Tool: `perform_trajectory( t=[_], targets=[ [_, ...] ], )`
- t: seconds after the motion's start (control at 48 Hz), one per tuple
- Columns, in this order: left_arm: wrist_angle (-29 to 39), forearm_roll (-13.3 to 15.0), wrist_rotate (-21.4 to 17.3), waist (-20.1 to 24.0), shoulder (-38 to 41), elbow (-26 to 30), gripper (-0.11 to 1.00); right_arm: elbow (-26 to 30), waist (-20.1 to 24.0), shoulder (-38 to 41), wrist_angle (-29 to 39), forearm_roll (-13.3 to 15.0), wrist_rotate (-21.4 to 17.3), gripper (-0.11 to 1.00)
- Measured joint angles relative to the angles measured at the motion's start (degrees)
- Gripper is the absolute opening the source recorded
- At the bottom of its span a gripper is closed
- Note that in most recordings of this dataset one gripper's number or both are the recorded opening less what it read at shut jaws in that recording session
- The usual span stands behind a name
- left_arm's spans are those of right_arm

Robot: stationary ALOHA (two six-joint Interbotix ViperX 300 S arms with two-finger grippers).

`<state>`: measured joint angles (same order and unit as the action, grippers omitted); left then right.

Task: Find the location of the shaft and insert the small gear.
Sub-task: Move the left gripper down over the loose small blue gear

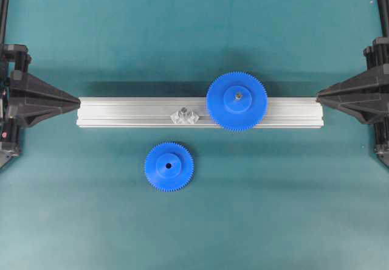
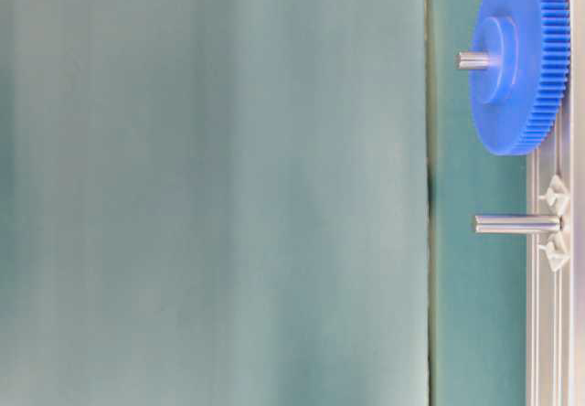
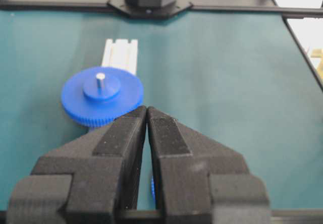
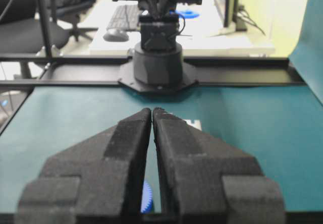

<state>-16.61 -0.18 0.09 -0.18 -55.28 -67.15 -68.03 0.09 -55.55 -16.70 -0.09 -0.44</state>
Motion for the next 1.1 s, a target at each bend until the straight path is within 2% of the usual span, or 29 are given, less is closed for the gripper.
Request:
perform_trajectory(
  t=[0.042,0.083,0.125,0.25,0.479,0.646,0.813,0.875,0.938,1.105],
  targets=[
    [0.4,-0.2,0.2,0.0,0.4,0.2,0.11,0.1,0.0,0.0,0.1,-0.1,0.0,0.18],
    [1.8,-0.4,0.3,-0.4,1.1,0.7,0.07,0.4,0.2,0.0,1.0,-0.4,0.0,0.22],
    [3.1,-0.5,0.1,-0.8,2.1,1.4,0.01,0.7,0.3,0.0,2.7,-0.9,-0.1,0.17],
    [7.6,-0.6,0.2,-1.6,4.7,3.9,-0.01,2.6,0.6,0.1,12.2,-1.5,-1.4,0.07],
    [14.9,-0.6,0.2,-3.3,12.9,10.0,-0.01,6.2,1.6,0.5,27.7,-1.7,-4.7,0.07],
    [17.8,-0.6,0.4,-4.7,20.0,13.6,0.0,7.9,2.2,3.3,33.0,-1.8,-6.9,0.07],
    [19.5,-0.6,0.6,-5.5,26.6,16.3,0.03,8.7,3.1,7.7,34.5,-1.8,-7.2,0.07],
    [19.8,-0.6,0.7,-5.8,28.8,17.3,0.1,8.9,3.2,9.1,34.6,-1.8,-7.2,0.07],
    [20.2,-0.6,2.0,-6.2,31.3,18.6,0.22,9.0,3.3,10.2,34.6,-1.8,-7.2,0.07],
    [21.5,-0.6,4.2,-6.7,37.0,21.7,0.71,9.0,3.3,10.3,34.7,-1.7,-7.2,0.07]
  ],
)
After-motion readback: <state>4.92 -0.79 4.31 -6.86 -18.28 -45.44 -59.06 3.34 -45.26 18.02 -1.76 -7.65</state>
